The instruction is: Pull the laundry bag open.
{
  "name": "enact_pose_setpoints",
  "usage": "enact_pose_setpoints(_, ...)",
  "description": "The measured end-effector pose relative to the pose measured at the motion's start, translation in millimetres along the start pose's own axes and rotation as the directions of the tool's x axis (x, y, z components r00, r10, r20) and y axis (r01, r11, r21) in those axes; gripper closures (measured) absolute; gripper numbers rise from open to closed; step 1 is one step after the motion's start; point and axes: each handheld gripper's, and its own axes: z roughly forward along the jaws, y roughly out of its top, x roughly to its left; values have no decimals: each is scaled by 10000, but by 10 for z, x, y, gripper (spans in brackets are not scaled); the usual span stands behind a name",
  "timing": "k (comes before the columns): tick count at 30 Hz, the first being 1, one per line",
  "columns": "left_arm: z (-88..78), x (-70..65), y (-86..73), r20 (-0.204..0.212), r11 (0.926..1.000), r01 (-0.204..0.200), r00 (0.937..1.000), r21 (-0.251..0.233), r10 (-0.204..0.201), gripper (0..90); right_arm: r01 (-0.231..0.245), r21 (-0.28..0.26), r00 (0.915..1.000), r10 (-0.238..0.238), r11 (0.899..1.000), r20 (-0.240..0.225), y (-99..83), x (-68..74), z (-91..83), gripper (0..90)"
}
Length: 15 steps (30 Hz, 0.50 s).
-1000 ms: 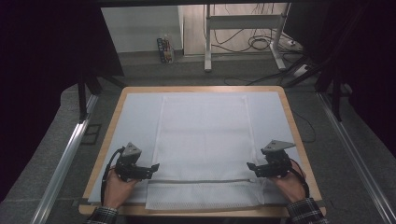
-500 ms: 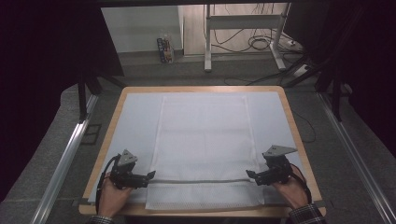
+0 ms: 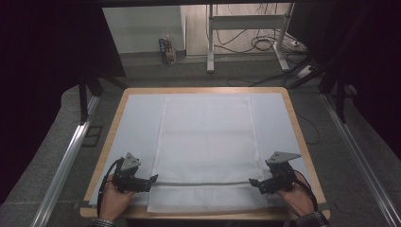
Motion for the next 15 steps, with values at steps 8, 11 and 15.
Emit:
enact_pose_setpoints(8,12,11,-12,4,10000,-9,10000,58,9,34,237,419,9996,-243,9988,144,-53,125,-24,0)
enact_pose_setpoints(11,14,10,-17,19,10000,-4,10000,73,4,34,220,726,9997,-227,9971,77,-88,166,-35,4)
enact_pose_setpoints(15,17,5,-17,-15,9999,-64,10000,119,64,34,148,1269,9989,-203,9918,427,-157,213,-47,49)
